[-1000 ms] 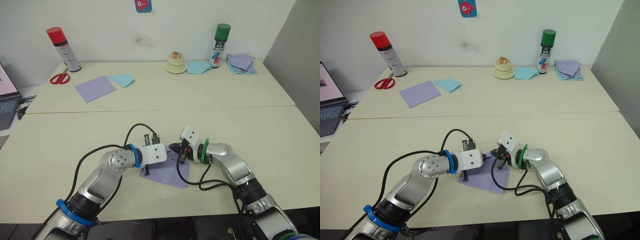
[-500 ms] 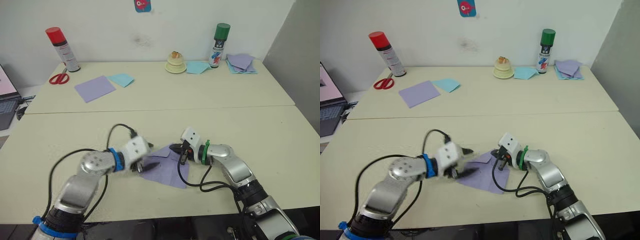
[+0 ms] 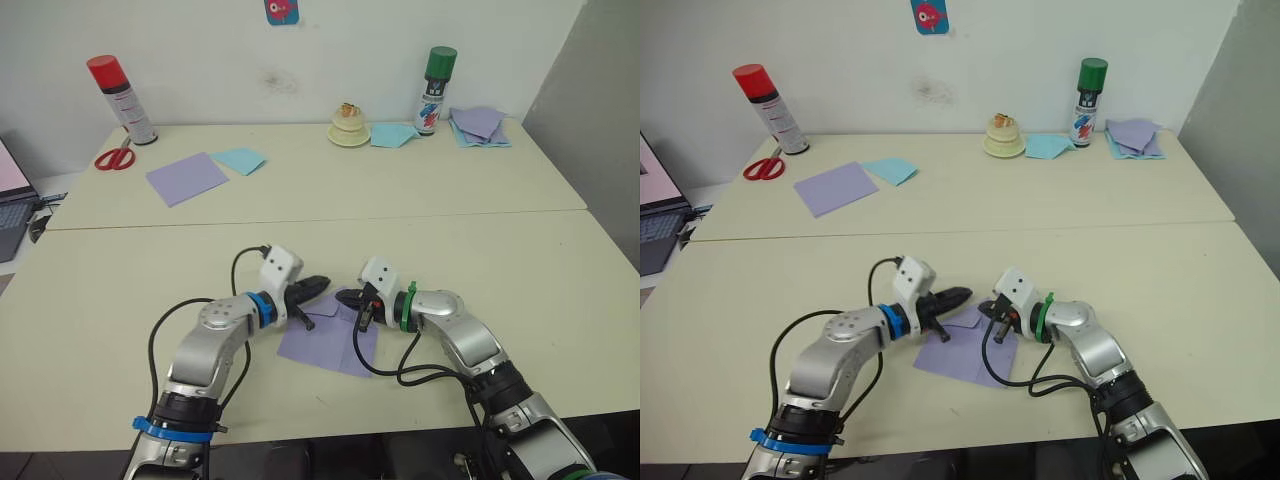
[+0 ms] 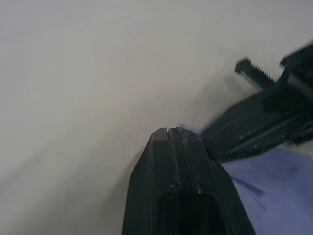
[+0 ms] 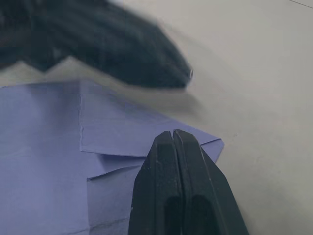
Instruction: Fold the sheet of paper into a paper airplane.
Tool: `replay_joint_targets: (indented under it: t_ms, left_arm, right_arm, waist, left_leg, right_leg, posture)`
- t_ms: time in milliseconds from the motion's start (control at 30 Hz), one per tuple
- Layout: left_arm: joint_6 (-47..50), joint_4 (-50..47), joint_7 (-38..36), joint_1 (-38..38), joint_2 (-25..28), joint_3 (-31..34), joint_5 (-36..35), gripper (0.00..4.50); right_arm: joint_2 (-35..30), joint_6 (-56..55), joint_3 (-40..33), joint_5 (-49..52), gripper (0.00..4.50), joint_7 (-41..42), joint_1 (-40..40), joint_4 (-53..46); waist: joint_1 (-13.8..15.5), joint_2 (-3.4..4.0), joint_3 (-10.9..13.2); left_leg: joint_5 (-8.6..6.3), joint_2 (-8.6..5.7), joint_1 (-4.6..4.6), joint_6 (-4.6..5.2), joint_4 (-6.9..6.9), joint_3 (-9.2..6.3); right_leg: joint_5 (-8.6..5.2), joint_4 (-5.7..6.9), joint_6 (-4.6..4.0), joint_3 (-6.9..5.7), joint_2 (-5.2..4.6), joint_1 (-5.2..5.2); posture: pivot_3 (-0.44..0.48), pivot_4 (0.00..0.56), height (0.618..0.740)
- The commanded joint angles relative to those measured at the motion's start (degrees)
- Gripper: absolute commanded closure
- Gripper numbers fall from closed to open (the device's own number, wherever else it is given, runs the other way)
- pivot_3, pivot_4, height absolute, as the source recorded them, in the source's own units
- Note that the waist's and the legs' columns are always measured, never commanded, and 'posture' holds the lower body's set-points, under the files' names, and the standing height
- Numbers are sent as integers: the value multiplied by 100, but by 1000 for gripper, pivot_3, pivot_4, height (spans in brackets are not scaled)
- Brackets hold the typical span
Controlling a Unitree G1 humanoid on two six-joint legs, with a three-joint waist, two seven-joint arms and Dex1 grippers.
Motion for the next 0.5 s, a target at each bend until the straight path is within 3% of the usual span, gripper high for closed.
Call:
replay_joint_targets:
  t_ms: [33, 200, 500]
  left_arm:
    - [-175, 203, 42, 133, 155, -133, 196, 4444]
    - [-6, 399, 255, 289, 388, -189, 395, 4444]
    - [622, -967, 124, 1196, 986, 610, -387, 4444]
  right_arm:
    - [-6, 48, 78, -98, 4500, -14, 93, 36]
    - [6, 56, 111, -115, 4500, -36, 97, 78]
    - [85, -6, 117, -83, 4500, 11, -8, 252]
  waist:
    - [3, -1, -4]
    - [-16, 3, -10]
    - [-119, 11, -16]
  left_leg:
    - [0, 0, -1, 0, 0, -3]
    - [-1, 1, 35, 2, -6, 4]
    - [-2, 20, 56, 2, -17, 1]
  right_leg:
    - [0, 0, 0, -2, 0, -1]
    - [-3, -3, 4, 6, 0, 30]
    - [-24, 0, 15, 8, -1, 41]
  posture:
    - [0, 150, 740]
    - [0, 150, 740]
    - [0, 150, 740]
